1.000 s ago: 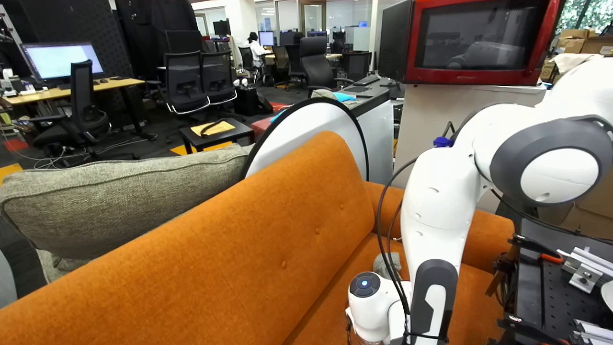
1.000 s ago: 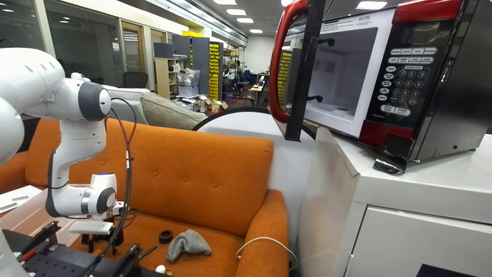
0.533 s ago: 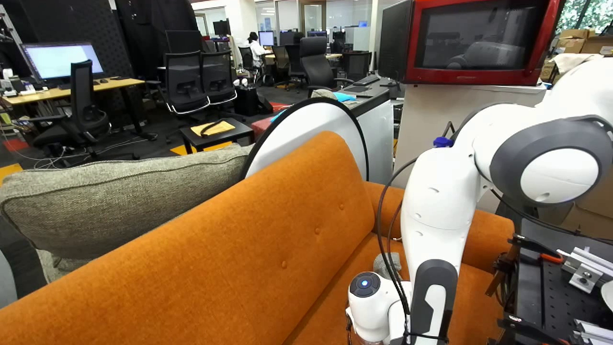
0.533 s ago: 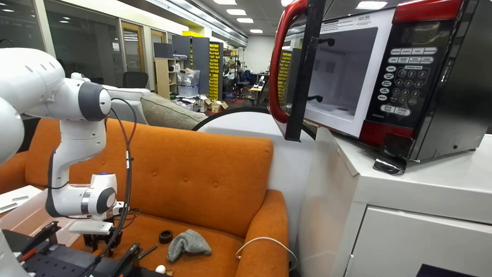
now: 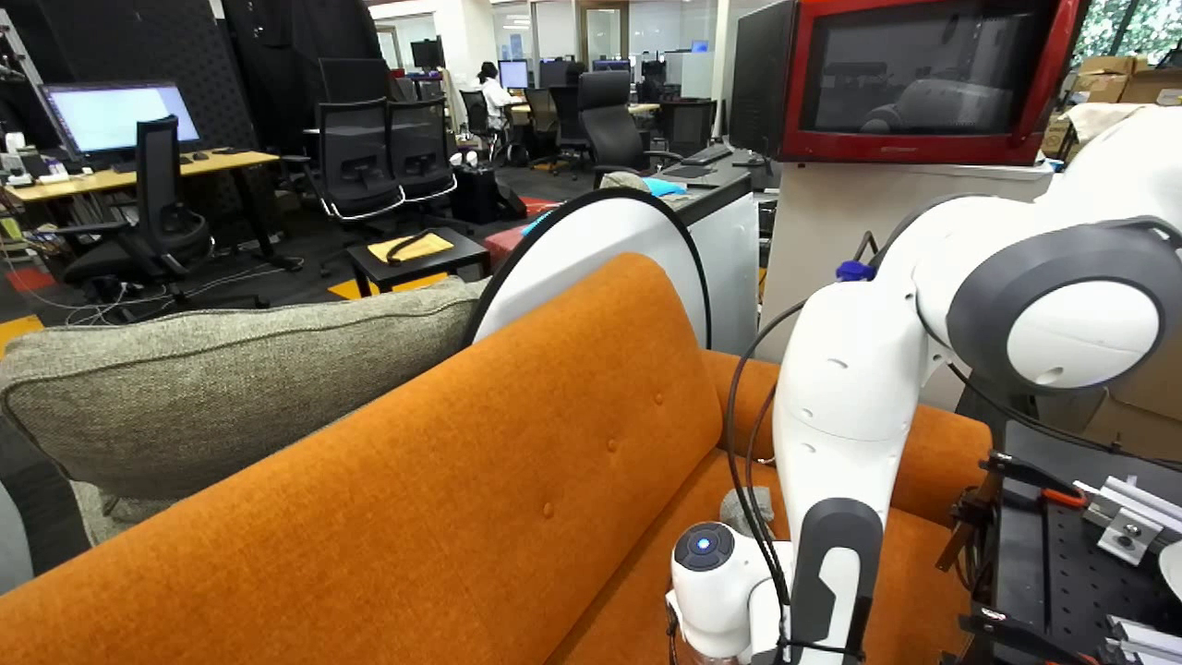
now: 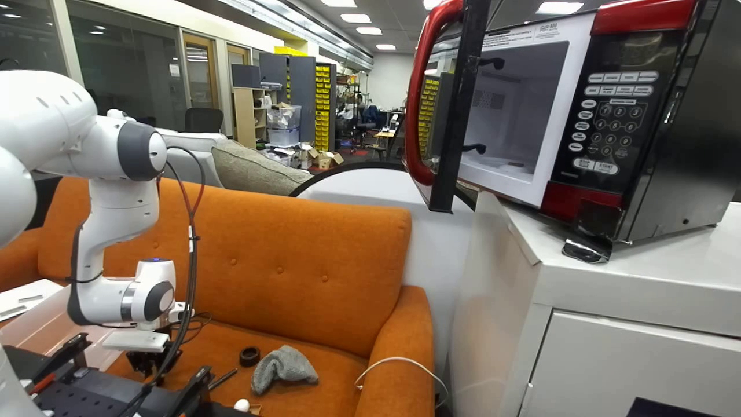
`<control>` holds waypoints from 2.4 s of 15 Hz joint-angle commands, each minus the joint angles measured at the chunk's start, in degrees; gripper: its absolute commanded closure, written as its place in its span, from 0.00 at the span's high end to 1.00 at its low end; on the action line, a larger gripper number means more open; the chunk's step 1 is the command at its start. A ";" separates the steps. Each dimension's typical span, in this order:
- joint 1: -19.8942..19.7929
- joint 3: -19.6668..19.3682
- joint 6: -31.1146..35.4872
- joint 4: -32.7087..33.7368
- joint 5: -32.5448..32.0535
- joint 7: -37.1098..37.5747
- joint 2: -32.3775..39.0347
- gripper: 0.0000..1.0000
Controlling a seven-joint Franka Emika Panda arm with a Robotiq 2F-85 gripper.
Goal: Pick the orange cube and move it up on the couch
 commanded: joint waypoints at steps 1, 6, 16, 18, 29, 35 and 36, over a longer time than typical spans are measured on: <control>0.85 -0.09 2.89 -3.11 0.03 -0.51 -2.77 0.07; -1.00 1.08 0.45 -4.94 -3.41 -7.10 -6.69 0.07; -16.65 9.00 -6.37 -5.17 -14.27 -32.59 -9.20 0.07; -20.56 11.40 -12.22 -4.75 -15.17 -38.53 -9.54 0.07; -17.04 8.93 -8.49 -3.39 -14.03 -33.83 -7.77 0.07; -12.40 6.80 -12.88 4.20 -17.49 -35.66 -7.12 0.07; -11.76 6.49 -13.86 5.91 -18.19 -36.29 -6.63 0.07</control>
